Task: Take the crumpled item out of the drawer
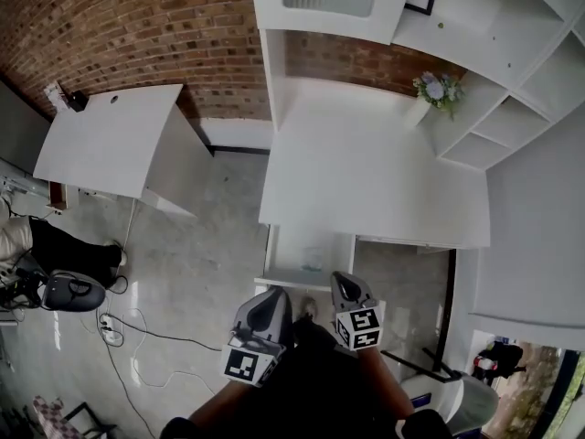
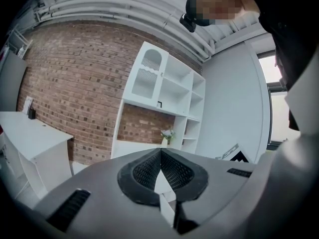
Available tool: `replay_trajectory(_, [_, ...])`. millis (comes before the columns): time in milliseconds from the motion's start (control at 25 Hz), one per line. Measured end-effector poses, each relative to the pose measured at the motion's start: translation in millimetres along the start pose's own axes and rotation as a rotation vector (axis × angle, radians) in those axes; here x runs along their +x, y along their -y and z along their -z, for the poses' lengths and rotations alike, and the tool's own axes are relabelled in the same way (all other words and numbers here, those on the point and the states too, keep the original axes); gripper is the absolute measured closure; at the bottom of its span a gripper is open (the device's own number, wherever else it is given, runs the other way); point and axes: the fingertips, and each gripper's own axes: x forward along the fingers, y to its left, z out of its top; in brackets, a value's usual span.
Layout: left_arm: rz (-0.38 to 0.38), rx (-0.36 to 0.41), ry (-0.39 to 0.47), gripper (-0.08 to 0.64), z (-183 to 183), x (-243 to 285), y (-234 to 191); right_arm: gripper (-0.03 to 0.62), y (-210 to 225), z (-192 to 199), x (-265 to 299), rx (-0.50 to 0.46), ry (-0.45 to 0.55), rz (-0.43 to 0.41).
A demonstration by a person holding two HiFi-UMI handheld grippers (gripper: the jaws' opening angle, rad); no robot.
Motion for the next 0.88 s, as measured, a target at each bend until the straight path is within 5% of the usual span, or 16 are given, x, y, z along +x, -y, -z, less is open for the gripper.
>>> replay_trajectory(400, [0.016,-0.085,-0.047,0.535,3.6,73.3,-63.8,0.574,41.0,82.9,108.6,0.078,-0.296,0.037])
replay_trajectory(880, [0.009,-0.109,-0.092,0.535,22.5,125.2,-111.1,0.442,66.5,197.5,204.6,0.148,-0.602,0.012])
